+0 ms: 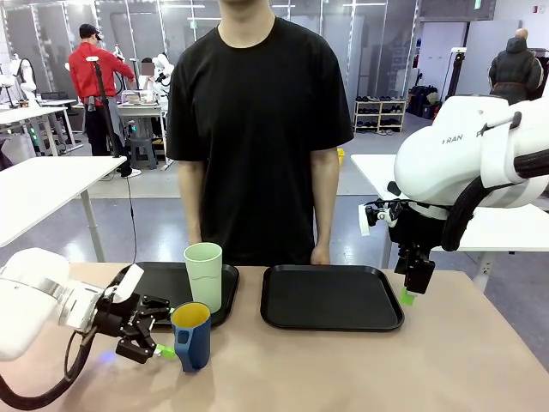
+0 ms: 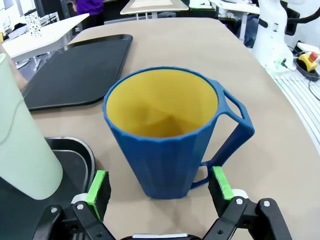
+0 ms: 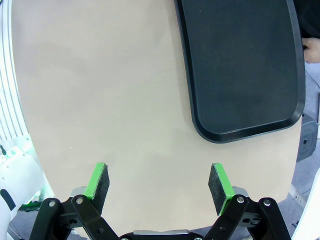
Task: Sort and store the cups by type.
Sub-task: Pick up the Handle plastic cup and place it into the empty Flat Tray.
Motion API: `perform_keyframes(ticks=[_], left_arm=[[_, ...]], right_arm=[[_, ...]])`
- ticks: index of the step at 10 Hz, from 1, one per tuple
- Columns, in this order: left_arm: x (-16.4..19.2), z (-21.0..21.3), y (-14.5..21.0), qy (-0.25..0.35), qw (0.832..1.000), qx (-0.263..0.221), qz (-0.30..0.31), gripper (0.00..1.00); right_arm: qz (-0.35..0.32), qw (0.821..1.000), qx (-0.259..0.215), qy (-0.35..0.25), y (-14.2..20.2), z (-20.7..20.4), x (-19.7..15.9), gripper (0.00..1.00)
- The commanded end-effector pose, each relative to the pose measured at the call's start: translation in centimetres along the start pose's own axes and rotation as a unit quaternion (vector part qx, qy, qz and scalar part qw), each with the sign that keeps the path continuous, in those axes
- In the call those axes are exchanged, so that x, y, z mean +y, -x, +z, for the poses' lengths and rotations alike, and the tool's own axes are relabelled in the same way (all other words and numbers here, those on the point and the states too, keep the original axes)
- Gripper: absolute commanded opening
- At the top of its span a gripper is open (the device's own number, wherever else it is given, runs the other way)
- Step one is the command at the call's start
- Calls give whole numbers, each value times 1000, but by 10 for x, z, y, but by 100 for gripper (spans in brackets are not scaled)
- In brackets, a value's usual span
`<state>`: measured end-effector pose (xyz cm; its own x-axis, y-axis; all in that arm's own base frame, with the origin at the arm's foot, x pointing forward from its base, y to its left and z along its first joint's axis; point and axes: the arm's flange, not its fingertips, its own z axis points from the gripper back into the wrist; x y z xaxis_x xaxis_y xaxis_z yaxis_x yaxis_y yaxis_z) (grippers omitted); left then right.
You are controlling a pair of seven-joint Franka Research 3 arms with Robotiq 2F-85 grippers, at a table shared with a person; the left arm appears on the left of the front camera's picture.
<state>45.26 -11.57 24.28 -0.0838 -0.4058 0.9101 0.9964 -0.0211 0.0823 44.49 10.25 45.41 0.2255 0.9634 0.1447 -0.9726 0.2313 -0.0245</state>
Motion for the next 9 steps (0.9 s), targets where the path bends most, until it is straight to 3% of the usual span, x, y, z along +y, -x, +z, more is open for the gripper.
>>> perform_keyframes(ticks=[1, 9], left_arm=[[-17, -26, 42, -14, 999, -29, -18, 100], [-12, -54, 33, 16, 998, -58, -17, 100]], right_arm=[[1, 1000, 1, 4, 2, 1, 0, 100], [1, 1000, 1, 4, 2, 1, 0, 100]])
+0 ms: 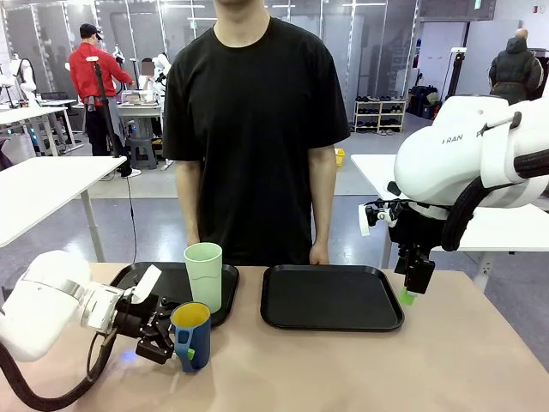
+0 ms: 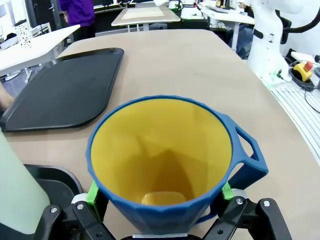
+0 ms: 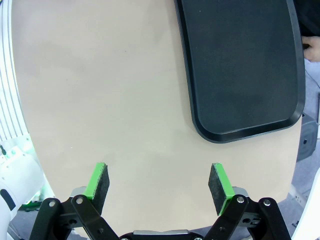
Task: Sort and store the cups by type.
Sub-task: Pick up the Handle plastic cup and place it into the empty Flat Tray.
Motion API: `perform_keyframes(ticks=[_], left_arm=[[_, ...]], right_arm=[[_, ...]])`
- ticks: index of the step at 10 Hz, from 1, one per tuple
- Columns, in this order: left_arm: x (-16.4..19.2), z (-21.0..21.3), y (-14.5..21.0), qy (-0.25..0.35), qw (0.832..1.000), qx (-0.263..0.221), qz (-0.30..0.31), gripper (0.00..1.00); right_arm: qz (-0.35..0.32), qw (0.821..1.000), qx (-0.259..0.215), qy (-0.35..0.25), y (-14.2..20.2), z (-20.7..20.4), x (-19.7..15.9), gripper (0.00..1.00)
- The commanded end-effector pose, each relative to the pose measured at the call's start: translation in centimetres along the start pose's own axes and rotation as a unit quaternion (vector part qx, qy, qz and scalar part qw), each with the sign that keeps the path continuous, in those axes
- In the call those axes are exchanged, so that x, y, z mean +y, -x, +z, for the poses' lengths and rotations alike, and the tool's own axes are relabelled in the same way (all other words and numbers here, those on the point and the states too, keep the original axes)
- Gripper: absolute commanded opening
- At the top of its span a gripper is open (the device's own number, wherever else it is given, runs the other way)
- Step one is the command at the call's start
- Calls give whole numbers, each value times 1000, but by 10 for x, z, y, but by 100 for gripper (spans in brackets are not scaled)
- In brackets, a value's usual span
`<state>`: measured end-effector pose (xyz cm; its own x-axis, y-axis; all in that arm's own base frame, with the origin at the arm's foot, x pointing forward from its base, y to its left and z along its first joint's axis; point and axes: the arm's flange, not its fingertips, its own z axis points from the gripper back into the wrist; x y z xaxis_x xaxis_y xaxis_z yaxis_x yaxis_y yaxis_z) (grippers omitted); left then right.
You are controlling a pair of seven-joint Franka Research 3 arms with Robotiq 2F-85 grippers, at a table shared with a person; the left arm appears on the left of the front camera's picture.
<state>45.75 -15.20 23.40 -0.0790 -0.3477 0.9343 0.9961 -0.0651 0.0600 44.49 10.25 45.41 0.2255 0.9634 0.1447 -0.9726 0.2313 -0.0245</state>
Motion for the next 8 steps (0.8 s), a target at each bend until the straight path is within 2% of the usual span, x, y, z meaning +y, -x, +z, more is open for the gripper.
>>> perform_keyframes(ticks=[1, 2, 3, 4, 5, 6, 7, 8], left_arm=[[-16, -17, 40, -5, 999, -26, -25, 100], [-16, -17, 39, -10, 999, -29, -23, 100], [-15, -17, 38, -12, 999, -40, -21, 80], [-16, -18, 37, -10, 999, -48, -18, 80], [-16, -19, 35, -9, 999, -46, -12, 60], [-18, -21, 33, -9, 999, -46, -1, 75], [-19, -24, 29, -12, 999, -42, -7, 40], [-22, -27, 23, -4, 999, -47, -14, 55]], right_arm=[[1, 1000, 1, 4, 2, 1, 0, 100], [1, 1000, 1, 4, 2, 1, 0, 100], [1, 1000, 1, 4, 2, 1, 0, 100], [1, 1000, 1, 4, 2, 1, 0, 100], [1, 1000, 1, 4, 2, 1, 0, 100], [1, 1000, 1, 4, 2, 1, 0, 100], [1, 1000, 1, 4, 2, 1, 0, 100], [1, 1000, 1, 4, 2, 1, 0, 100]])
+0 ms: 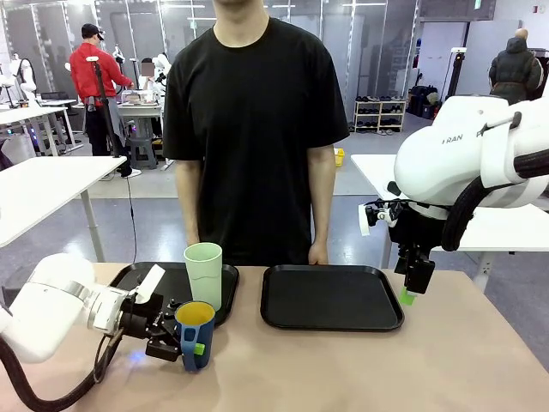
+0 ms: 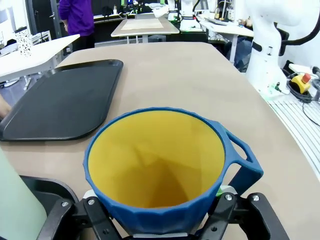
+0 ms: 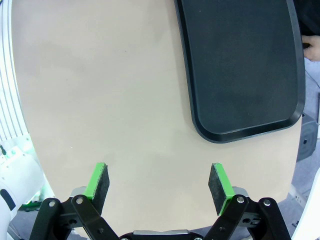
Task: Sort and store the cups by type.
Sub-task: Pick up the Handle plastic cup and place it into the empty Flat Tray.
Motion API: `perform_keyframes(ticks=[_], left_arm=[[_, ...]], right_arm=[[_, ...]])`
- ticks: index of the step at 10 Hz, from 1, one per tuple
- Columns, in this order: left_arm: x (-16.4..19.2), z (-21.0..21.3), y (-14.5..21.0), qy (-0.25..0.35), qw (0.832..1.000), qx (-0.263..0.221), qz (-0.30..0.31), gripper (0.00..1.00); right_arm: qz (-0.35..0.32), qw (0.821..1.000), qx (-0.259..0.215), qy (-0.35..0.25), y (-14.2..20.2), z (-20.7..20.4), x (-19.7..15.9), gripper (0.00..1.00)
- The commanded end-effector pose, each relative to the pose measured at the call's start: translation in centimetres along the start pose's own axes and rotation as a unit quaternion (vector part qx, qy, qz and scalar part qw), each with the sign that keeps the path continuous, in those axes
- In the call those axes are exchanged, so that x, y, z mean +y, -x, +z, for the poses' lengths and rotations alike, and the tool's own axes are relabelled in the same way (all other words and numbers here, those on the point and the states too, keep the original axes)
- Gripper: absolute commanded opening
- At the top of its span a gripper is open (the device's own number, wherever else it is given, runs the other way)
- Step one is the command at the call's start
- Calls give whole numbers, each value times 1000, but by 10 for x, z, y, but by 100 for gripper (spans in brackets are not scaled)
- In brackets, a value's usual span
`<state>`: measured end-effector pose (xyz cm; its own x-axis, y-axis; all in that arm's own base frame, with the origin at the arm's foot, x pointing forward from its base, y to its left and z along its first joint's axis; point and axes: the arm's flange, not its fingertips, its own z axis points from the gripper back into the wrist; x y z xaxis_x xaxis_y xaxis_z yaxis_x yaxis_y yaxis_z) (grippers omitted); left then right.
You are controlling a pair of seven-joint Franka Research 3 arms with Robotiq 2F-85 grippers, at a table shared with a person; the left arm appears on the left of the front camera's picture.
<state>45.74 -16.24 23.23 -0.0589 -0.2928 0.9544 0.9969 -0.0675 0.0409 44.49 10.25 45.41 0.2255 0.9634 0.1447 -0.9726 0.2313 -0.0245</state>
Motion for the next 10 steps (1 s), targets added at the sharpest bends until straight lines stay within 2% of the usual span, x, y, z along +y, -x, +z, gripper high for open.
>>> perform_keyframes(ticks=[1, 3, 5, 7, 8, 9, 10], left_arm=[[-24, -22, 16, -4, 999, -24, -21, 55], [-20, -46, -8, -6, 999, -43, -9, 55], [-10, -77, -33, -24, 999, -40, -3, 55], [-2, -104, -48, -51, 998, -42, -3, 55], [0, -112, -53, -45, 997, -57, -3, 55], [-11, -92, -47, -22, 998, -49, 10, 55], [-11, -92, -47, -22, 998, -49, 10, 55]], right_arm=[[1, 1000, 1, 4, 2, 1, 0, 100], [1, 1000, 1, 4, 2, 1, 0, 100], [1, 1000, 1, 4, 2, 1, 0, 100], [1, 1000, 1, 4, 2, 1, 0, 100], [1, 1000, 1, 4, 2, 1, 0, 100], [1, 1000, 1, 4, 2, 1, 0, 100], [1, 1000, 1, 4, 2, 1, 0, 100]])
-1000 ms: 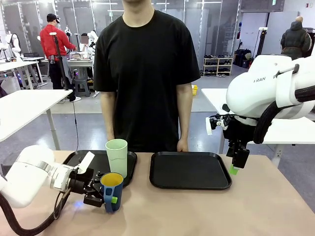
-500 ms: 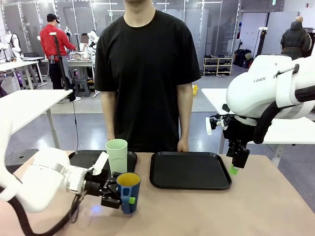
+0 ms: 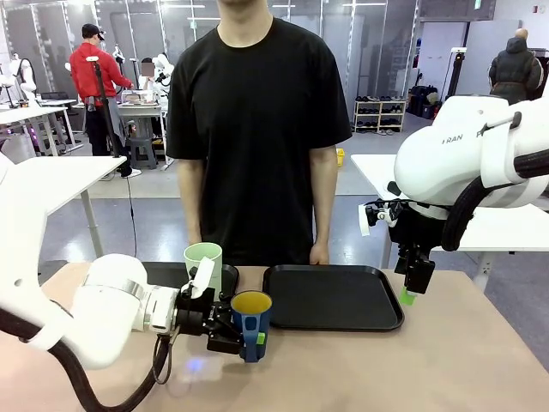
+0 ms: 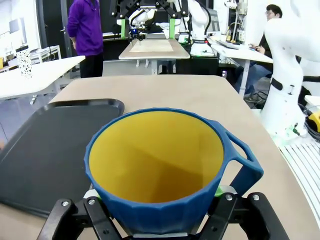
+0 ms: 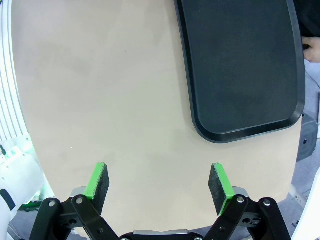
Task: Sort and store the cups by type.
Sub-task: Pick up the Handle plastic cup and place it into the empty Flat Tray.
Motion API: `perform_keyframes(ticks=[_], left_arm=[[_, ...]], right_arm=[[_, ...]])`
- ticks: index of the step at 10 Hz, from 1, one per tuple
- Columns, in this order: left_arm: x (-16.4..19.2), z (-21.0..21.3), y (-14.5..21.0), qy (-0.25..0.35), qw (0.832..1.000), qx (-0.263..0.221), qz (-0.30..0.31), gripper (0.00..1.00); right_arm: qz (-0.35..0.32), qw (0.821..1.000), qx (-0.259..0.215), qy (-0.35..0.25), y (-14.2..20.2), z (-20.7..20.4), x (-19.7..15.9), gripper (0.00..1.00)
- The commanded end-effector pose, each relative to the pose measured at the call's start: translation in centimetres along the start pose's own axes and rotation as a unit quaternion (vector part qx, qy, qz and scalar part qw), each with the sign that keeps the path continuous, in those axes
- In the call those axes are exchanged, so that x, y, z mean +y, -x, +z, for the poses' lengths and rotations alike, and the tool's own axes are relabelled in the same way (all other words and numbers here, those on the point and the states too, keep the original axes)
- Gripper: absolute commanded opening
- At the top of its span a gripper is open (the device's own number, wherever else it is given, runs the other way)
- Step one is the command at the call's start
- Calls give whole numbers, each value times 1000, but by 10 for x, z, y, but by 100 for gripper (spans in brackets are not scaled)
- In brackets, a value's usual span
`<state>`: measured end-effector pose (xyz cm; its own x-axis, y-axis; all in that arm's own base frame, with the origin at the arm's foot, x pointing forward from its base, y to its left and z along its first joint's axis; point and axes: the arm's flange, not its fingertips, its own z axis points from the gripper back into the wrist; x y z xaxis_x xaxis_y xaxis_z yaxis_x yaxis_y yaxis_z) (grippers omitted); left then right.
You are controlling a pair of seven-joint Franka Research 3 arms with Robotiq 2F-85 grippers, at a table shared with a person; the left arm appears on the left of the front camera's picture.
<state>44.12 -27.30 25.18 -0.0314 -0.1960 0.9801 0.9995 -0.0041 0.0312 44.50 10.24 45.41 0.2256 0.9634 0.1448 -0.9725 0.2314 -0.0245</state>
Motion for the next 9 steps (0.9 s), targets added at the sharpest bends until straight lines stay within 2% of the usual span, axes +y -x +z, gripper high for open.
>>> perform_keyframes(ticks=[1, 2, 3, 4, 6, 9], left_arm=[[-2, 9, 4, 7, 1000, 1, -2, 55], [-2, 9, 4, 7, 1000, 1, -2, 55], [0, 4, 3, 1, 1000, 4, 1, 73], [-7, -7, 5, -1, 1000, -10, -6, 73], [-14, -31, 4, -52, 998, -30, 2, 73], [-11, -66, -2, -144, 989, -20, -20, 73]], right_arm=[[1, 1000, 1, 4, 2, 1, 0, 100], [1, 1000, 1, 4, 2, 1, 0, 100], [1, 1000, 1, 4, 2, 1, 0, 100], [1, 1000, 1, 4, 2, 1, 0, 100], [1, 1000, 1, 4, 2, 1, 0, 100], [1, 1000, 1, 4, 2, 1, 0, 100]])
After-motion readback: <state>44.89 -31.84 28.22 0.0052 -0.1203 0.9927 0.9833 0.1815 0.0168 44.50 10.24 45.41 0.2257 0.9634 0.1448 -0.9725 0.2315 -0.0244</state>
